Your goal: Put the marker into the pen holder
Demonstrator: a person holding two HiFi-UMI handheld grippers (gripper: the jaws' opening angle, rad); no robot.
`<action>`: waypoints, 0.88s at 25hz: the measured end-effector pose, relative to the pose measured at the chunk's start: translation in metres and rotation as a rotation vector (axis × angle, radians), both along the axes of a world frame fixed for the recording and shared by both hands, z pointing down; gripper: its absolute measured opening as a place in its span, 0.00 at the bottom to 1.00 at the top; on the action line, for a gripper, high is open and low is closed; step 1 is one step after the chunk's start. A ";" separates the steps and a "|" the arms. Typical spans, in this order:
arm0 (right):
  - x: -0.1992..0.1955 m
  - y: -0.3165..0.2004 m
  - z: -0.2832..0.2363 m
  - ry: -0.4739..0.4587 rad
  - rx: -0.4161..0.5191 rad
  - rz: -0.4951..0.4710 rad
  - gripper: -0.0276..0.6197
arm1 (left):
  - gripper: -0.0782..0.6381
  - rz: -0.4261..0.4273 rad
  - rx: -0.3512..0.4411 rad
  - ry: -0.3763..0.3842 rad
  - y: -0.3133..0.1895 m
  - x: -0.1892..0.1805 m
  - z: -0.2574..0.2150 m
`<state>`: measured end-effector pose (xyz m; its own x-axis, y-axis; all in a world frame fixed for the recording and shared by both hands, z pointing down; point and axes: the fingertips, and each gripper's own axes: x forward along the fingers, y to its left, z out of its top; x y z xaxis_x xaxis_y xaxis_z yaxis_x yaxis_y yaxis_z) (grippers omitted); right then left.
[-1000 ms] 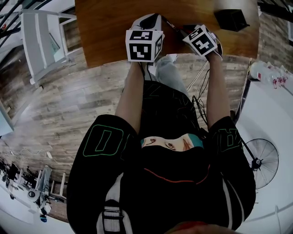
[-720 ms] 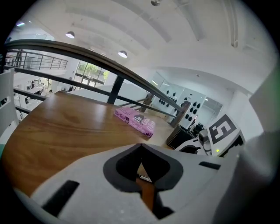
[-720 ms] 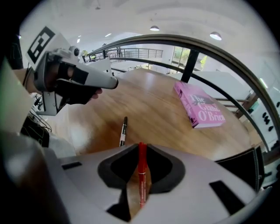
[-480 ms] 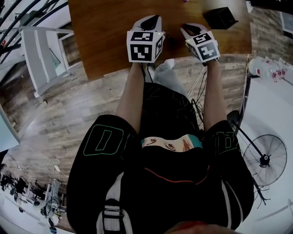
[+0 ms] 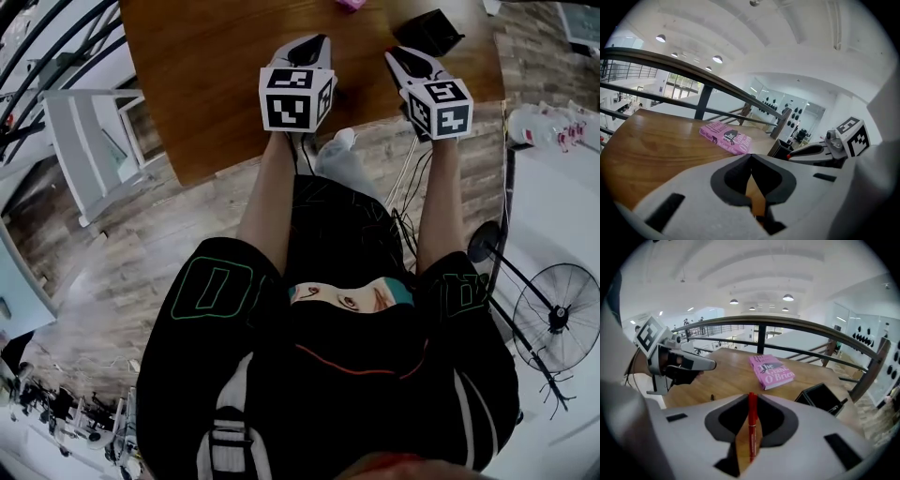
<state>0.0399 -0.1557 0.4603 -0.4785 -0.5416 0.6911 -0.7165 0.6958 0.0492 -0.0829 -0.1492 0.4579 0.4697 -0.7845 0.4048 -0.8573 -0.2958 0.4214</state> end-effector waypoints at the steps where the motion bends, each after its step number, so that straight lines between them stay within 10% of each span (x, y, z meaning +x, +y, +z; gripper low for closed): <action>1: 0.004 -0.003 -0.005 -0.012 0.012 0.018 0.14 | 0.12 0.005 0.005 -0.001 -0.003 0.003 -0.002; 22: 0.095 -0.063 -0.080 -0.299 0.146 0.306 0.14 | 0.12 0.106 0.096 -0.039 -0.064 0.080 -0.051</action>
